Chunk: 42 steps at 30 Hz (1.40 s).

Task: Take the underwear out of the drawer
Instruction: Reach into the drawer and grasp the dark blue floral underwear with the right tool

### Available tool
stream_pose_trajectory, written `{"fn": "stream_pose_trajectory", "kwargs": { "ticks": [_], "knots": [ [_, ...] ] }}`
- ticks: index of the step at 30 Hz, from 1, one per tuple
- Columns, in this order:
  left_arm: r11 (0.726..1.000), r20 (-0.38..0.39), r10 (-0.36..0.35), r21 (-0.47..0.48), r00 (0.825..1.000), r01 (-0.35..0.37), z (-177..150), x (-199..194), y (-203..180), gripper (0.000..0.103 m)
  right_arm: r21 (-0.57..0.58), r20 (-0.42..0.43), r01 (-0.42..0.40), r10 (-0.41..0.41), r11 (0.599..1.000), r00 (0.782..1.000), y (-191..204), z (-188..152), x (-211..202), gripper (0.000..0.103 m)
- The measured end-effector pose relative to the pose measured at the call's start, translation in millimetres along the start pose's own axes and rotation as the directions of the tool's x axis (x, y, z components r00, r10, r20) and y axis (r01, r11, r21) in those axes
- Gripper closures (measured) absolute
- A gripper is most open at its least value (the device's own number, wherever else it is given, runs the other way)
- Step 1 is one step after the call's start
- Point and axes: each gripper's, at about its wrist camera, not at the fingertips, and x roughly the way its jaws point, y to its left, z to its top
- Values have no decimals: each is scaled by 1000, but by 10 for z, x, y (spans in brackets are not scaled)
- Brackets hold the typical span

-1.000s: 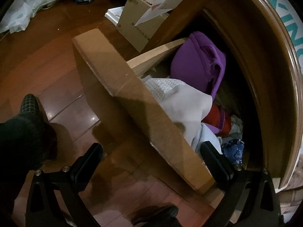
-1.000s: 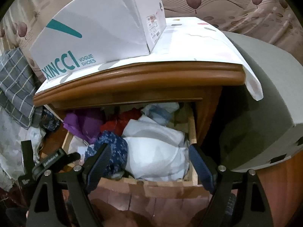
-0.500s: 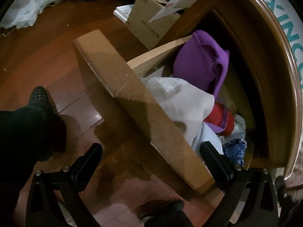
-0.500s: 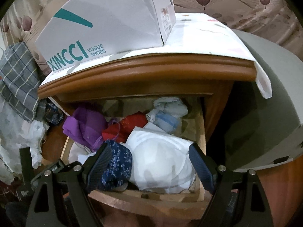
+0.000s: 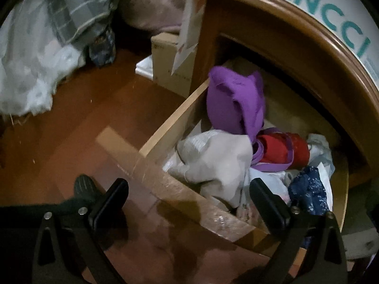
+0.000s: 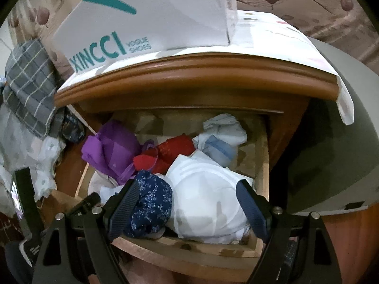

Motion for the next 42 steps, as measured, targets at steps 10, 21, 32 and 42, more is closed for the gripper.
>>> {"fn": "stream_pose_trajectory", "kwargs": {
  "ticks": [10,21,32,42],
  "knots": [
    [973,168,-62,228,984,22,262,-625,-135,0,-10,-58,-49,48,999,997,67,-55,111,17],
    [890,147,-156,450,977,74,785,-634,-288,0,-74,-155,-89,77,993,985,356,-122,367,17],
    [918,-26,-203,343,979,200,888,-327,9,0,-142,-253,-22,-15,990,967,570,-82,736,17],
    [936,-114,-159,298,981,187,927,-177,142,0,-111,-319,-22,-15,994,947,602,-138,976,17]
  ]
}}
